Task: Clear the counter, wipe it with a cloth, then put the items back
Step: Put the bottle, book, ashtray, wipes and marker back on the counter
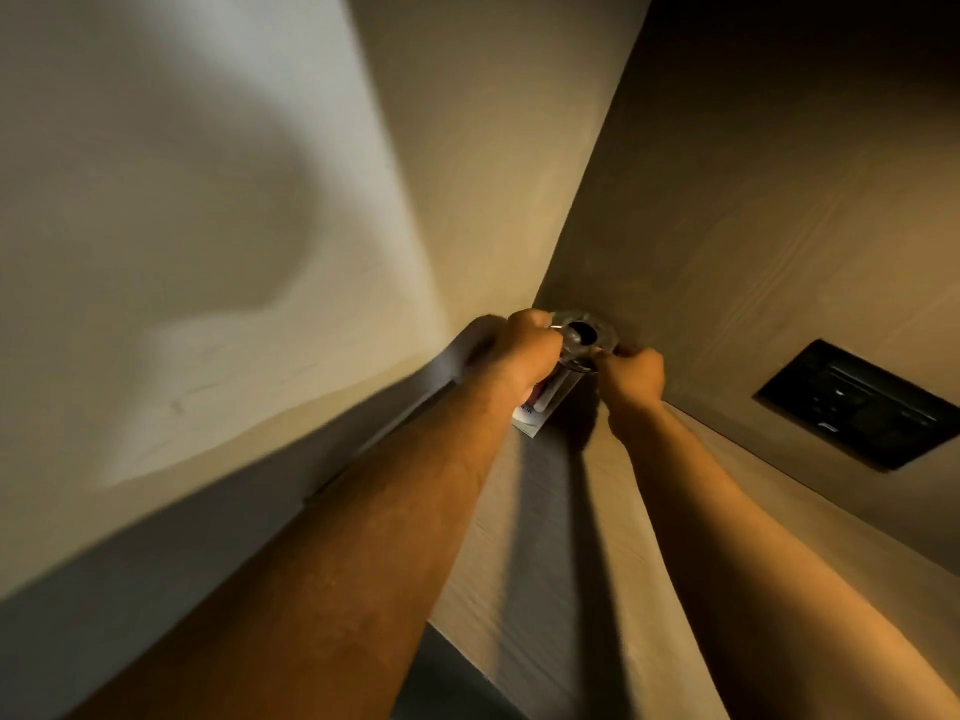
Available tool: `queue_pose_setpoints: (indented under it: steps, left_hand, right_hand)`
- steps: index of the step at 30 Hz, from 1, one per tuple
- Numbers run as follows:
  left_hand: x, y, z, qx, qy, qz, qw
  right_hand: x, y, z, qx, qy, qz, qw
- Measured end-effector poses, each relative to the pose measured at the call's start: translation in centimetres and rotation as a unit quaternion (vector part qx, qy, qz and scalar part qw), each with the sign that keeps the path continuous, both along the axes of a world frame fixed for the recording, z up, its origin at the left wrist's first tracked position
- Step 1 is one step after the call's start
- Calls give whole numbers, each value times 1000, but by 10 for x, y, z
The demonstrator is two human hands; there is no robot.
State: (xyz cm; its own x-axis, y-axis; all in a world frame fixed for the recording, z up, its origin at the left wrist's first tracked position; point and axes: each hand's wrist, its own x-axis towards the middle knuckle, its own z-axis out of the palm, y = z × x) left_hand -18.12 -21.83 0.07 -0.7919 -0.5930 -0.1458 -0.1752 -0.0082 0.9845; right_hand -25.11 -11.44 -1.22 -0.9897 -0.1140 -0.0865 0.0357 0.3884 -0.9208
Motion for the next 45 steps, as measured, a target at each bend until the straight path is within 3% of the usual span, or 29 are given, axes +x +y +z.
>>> queue_pose_setpoints:
  steps: [3,9,14,17,20,23,28,36,41,45]
  left_hand:
    - [-10,44,-11,-31,-18,-45,998]
    - [-15,100,-44,-59,-66,-114,990]
    - [-12,94,-47,-87,-85,-130,984]
    - [-7,73,-41,-204,-62,-112,971]
    - [1,41,-31,-349,-27,-26,936]
    - [7,4,-23,-452,-55,21,890]
    - [8,-25,-29,-426,-185,-25,885]
    - [-3,-18,-34,-382,-203,-13,902]
    - [-10,-18,-30,-450,-251,-20,857]
    - [-4,-18,-22,-441,-240,-9,865]
  right_hand:
    - [5,44,-10,-21,-28,-46,998]
    - [13,102,-28,36,-65,-80,994]
    - [14,96,-27,167,-32,-75,983]
    - [24,78,-19,269,76,-109,954]
    - [33,40,-8,278,172,-38,944]
    - [41,-1,-1,271,136,47,952]
    - [43,-27,-7,254,7,71,964]
    - [40,-24,-12,242,-44,73,967]
    - [61,-6,-18,173,-78,38,981]
    - [84,39,-14,117,-75,7,990]
